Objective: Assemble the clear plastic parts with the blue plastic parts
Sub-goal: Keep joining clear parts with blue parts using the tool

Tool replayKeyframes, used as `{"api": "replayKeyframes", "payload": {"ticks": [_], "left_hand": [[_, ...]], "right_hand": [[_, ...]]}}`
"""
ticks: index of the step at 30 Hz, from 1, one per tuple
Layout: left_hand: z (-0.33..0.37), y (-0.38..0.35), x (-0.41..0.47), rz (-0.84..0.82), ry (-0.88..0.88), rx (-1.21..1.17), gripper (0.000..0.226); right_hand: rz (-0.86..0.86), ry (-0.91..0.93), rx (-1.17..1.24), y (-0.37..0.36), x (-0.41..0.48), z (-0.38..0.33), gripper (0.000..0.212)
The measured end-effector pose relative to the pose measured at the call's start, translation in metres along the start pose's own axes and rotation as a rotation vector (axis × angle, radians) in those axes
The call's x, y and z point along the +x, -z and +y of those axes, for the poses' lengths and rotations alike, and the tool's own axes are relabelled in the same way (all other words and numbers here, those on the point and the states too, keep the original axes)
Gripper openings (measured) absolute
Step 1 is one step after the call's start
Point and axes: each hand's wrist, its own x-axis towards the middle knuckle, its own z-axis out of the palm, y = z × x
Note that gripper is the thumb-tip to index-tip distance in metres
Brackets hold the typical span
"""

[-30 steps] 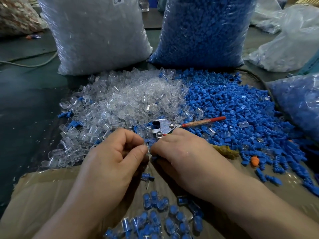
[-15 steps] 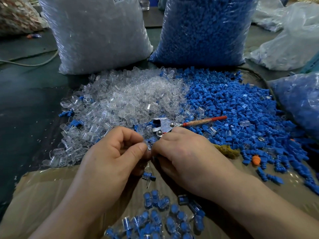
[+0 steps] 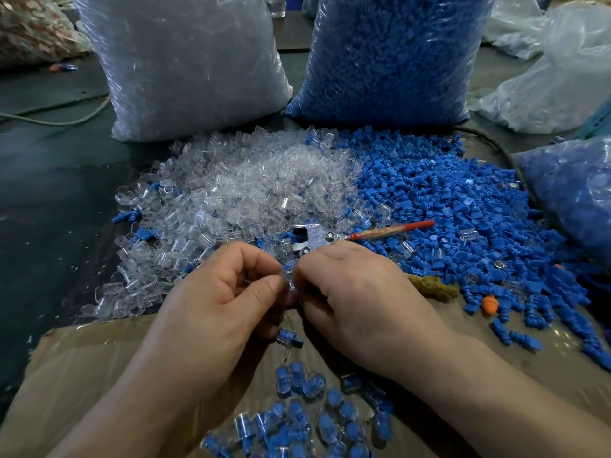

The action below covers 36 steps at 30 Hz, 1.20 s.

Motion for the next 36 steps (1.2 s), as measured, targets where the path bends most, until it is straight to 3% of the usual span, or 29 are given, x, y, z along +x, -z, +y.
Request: {"api": "replayKeyframes", "payload": {"ticks": [4,7,13,17,21,25,36], "left_hand": [[-0.003,-0.001,0.002,0.117,0.035,-0.117,0.025],[-0.009,-0.002,0.004,0.2,-0.002,-0.056,0.022],[-0.013,-0.004,0.005,0.123,-0.041,0.093,0.018],[-0.009,-0.002,0.004,0.092,-0.027,-0.026,0.021],[-0.002,-0.003,0.0,0.074,-0.024,-0.182,0.011],[0.004,-0.003,-0.003,0.037,0.01,-0.329,0.027],[0.01,-0.002,-0.005,0.022,0.012,-0.279,0.028]], "right_hand": [[-0.001,-0.019,-0.033,-0.001,-0.001,-0.002,0.014],[-0.003,-0.018,-0.105,-0.001,-0.001,-0.002,0.012],[-0.051,-0.025,-0.056,0.004,0.002,-0.002,0.01],[-0.037,-0.012,-0.024,0.004,0.0,-0.003,0.009],[0.129,-0.103,0.189,0.006,-0.003,0.002,0.01],[0.199,-0.034,0.327,0.013,-0.007,0.0,0.018],[0.207,-0.015,0.381,0.014,-0.011,-0.003,0.016]]}}
